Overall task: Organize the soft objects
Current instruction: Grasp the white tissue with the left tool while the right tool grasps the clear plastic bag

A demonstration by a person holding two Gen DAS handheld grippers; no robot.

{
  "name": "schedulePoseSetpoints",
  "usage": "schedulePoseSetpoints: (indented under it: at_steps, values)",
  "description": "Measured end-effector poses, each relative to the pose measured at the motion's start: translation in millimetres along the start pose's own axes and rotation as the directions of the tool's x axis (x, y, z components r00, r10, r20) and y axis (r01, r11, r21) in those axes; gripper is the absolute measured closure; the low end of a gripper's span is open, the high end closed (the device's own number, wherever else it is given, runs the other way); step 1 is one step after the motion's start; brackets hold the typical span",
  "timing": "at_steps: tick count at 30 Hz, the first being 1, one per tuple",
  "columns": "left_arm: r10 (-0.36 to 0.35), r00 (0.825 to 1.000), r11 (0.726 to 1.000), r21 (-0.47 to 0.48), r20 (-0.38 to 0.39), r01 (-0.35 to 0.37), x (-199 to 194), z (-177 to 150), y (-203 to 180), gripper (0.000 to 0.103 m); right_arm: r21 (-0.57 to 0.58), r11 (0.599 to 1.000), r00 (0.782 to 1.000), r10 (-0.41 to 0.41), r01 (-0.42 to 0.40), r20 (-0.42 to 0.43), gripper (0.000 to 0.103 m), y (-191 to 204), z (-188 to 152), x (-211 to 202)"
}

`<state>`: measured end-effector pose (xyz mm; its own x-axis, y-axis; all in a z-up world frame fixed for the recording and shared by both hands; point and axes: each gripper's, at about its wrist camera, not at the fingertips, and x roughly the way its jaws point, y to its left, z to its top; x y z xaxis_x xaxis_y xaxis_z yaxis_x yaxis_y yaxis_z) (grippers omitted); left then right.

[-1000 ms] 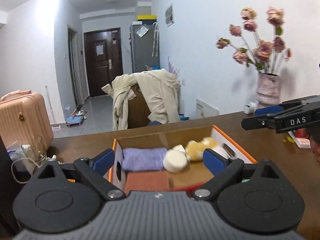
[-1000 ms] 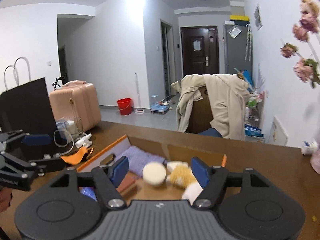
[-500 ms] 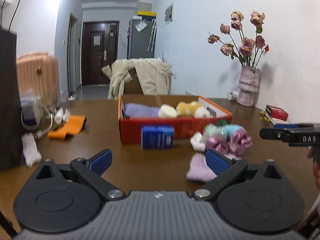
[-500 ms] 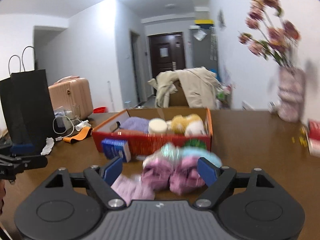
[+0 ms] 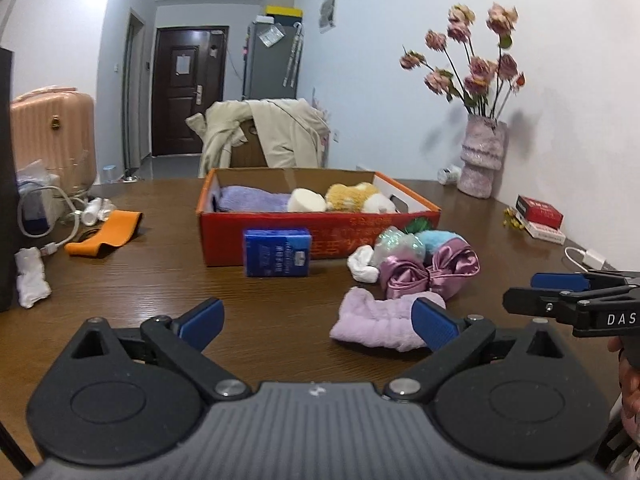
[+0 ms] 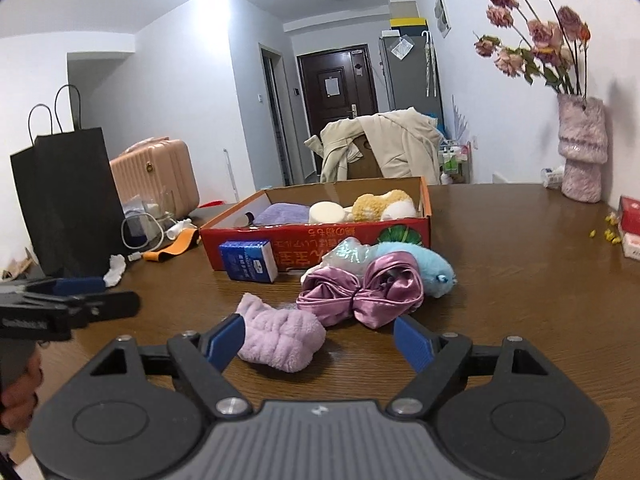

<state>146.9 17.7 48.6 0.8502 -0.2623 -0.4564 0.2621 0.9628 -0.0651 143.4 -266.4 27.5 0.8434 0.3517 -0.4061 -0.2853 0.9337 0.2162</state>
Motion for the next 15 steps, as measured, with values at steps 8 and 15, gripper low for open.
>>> schedulePoseSetpoints:
  at_steps: [8,15]
  values:
    - [-0.047,0.997,0.998,0.029,-0.053,0.049,81.6,33.2,-7.2,0.036,0.012,0.999,0.998,0.045,-0.044,-0.041,0.045,-16.8,22.4,51.3]
    - [-0.092,0.981,0.993,0.053,-0.169,0.103,169.4,51.7,-18.3,0.042,-0.046,0.998,0.999,0.041,-0.043,-0.034,0.047,-26.9,63.9,99.0]
